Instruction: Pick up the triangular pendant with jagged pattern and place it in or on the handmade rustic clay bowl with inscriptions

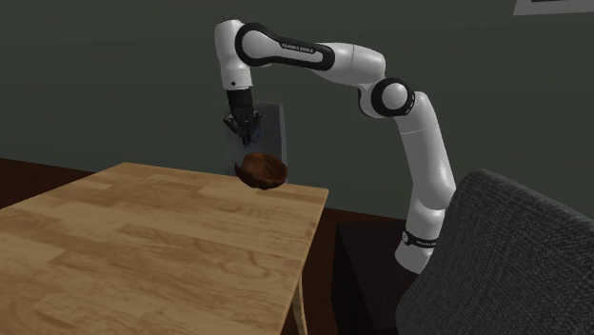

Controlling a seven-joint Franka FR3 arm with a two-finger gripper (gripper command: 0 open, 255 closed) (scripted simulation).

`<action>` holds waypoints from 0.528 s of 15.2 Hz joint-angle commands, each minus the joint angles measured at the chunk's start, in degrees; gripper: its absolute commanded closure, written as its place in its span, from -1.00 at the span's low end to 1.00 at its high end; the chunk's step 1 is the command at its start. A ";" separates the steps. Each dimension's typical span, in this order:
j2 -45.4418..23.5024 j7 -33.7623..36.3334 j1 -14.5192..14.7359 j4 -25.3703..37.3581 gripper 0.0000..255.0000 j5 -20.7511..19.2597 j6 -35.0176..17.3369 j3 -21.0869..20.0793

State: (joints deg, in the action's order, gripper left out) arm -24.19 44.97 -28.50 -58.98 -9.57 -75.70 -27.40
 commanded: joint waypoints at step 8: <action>3.92 -0.34 -2.59 -12.98 1.00 1.76 -9.25 -0.07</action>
State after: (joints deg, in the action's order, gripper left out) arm -20.55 44.67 -30.88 -70.73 -7.93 -83.95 -27.48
